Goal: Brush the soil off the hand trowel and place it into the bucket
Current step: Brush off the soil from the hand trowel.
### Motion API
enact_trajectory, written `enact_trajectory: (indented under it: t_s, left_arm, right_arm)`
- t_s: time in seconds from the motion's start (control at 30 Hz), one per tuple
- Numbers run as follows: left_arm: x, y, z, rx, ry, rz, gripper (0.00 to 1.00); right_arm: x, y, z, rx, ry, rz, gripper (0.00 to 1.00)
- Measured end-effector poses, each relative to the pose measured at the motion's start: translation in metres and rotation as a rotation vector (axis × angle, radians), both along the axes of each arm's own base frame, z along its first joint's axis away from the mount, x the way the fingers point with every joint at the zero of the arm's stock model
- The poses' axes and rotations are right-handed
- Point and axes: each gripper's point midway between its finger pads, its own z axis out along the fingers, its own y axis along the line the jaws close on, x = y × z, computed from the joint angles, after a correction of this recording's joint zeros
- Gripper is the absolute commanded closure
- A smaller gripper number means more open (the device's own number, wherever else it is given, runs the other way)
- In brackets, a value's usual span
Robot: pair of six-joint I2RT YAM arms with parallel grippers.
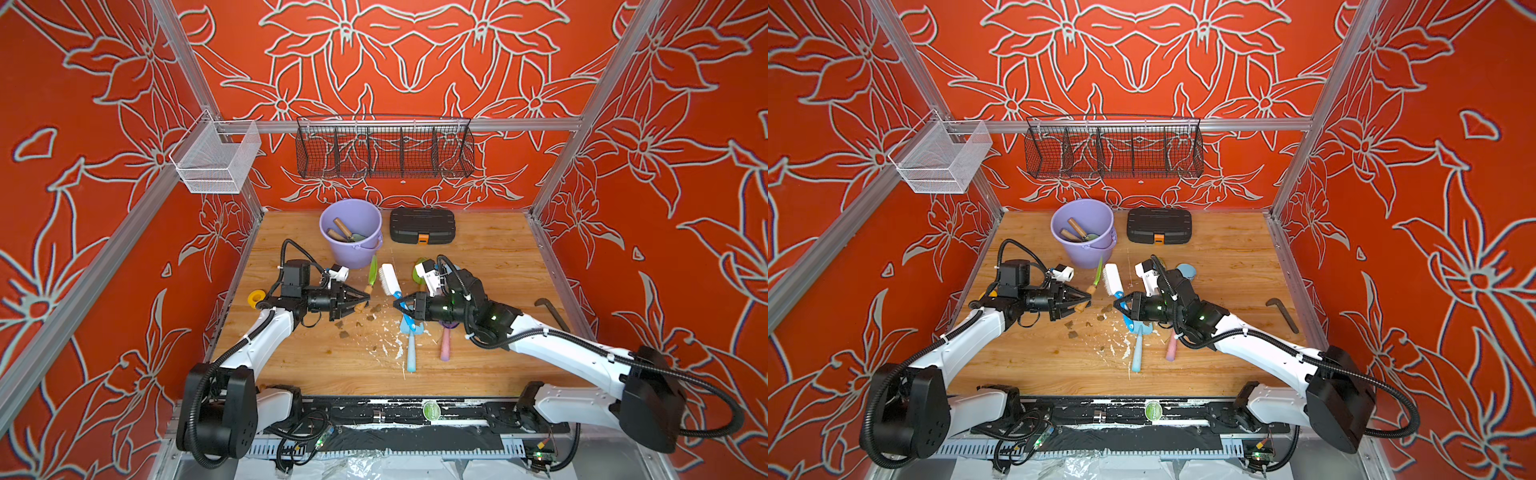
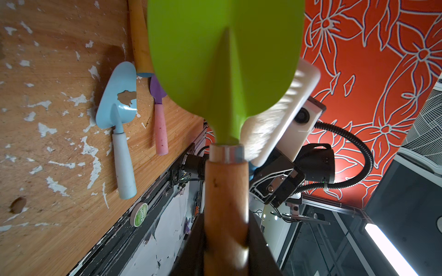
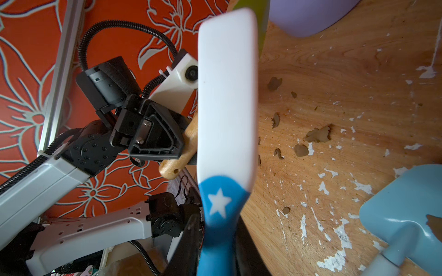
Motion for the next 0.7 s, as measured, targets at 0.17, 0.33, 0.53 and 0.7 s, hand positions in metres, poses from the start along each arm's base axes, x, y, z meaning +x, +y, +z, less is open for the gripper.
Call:
enact_trajectory:
  t_s: [0.17,0.33,0.53,0.7]
  left_arm:
    - [0.002,0.000,0.005,-0.008,0.002,0.006,1.00]
    - [0.003,0.000,0.008,-0.012,0.000,0.010,1.00]
    - [0.003,0.000,0.008,-0.014,0.006,0.012,1.00]
    - [0.003,0.000,0.008,-0.014,0.006,0.012,1.00]
  right_arm:
    - [0.000,0.000,0.001,0.004,0.001,-0.002,1.00]
    - [0.000,0.004,0.007,0.041,-0.004,0.007,1.00]
    - [0.000,0.005,0.011,0.066,-0.005,0.008,1.00]
    - [0.000,0.003,0.001,0.047,0.016,-0.006,1.00]
